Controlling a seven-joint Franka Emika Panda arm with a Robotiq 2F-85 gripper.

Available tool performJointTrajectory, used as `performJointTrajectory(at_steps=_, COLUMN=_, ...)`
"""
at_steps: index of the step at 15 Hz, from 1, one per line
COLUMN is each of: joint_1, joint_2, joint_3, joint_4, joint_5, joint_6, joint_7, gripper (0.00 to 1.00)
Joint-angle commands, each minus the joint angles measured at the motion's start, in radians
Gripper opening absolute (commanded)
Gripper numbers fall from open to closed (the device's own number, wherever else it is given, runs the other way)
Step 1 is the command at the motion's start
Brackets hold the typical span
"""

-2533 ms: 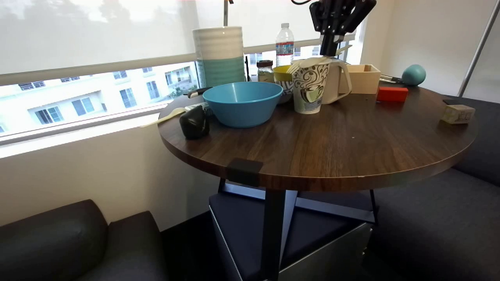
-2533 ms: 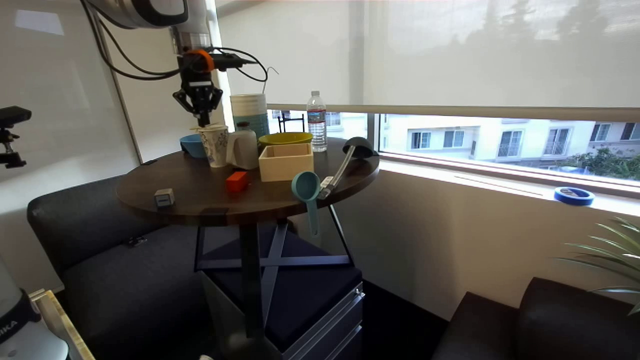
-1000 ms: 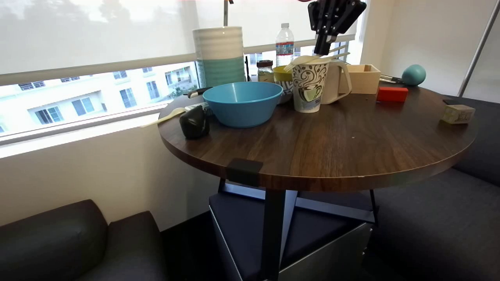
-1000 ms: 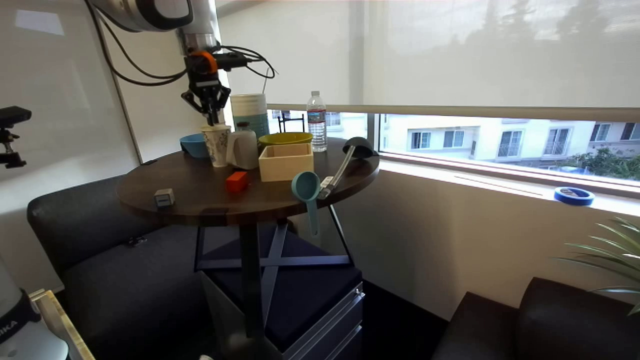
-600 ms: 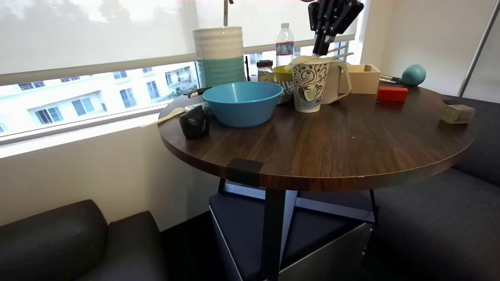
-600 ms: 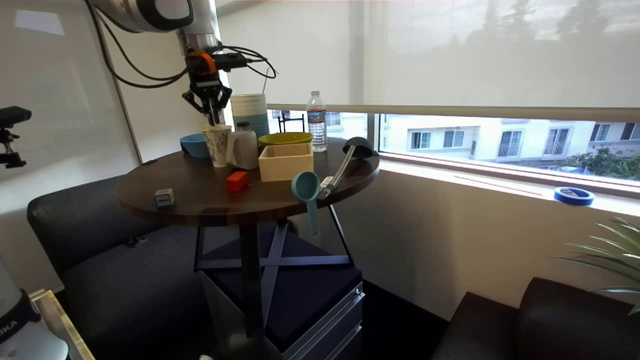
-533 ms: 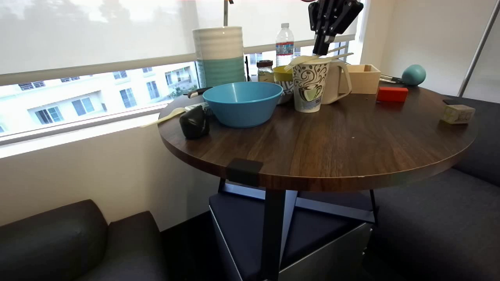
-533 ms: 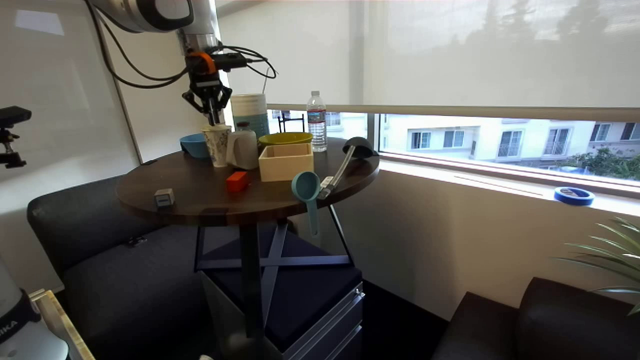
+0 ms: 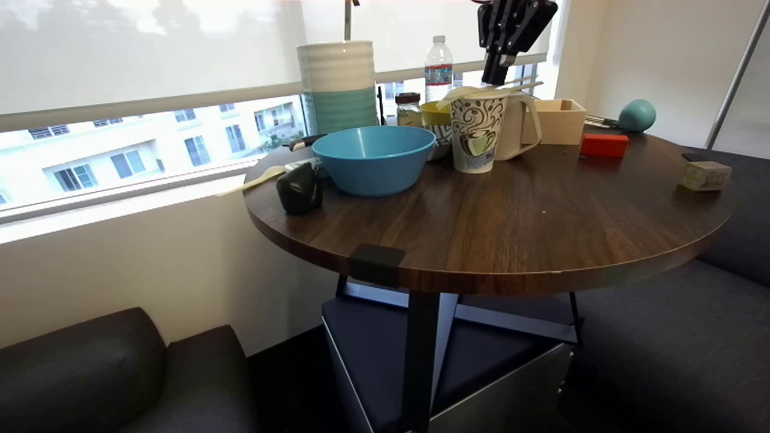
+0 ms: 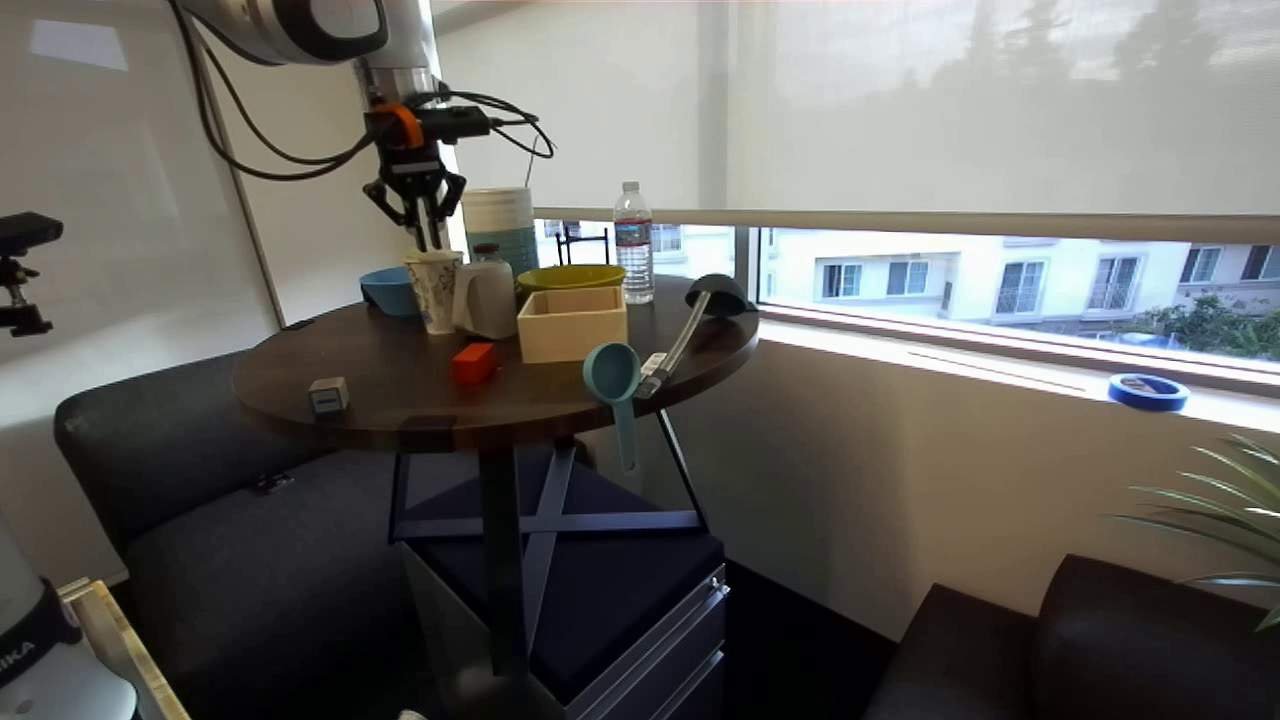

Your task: Put the spoon on top of the fork

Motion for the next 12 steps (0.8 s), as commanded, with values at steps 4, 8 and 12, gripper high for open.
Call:
performJointTrajectory(at_steps=4, joint_1=-0.006, joint_2=0.003, joint_3=0.009, joint_4=0.022, joint_5=0.006, joint_6=-0.006, joint_7=0.031, gripper=0.72)
performJointTrajectory(at_steps=8, joint_1=-0.013, joint_2=-0.040, joint_3=0.023, joint_4=0.031, joint_5=-0.012, joint_6=-0.010, joint_7=0.113, gripper=0.99)
performJointTrajectory(at_steps=12, joint_1=-0.018, joint_2=-0.115, joint_3=0.040, joint_4=0.044, joint_5=-0.016, joint_6=-0.039, joint_7=0.386, gripper=1.00)
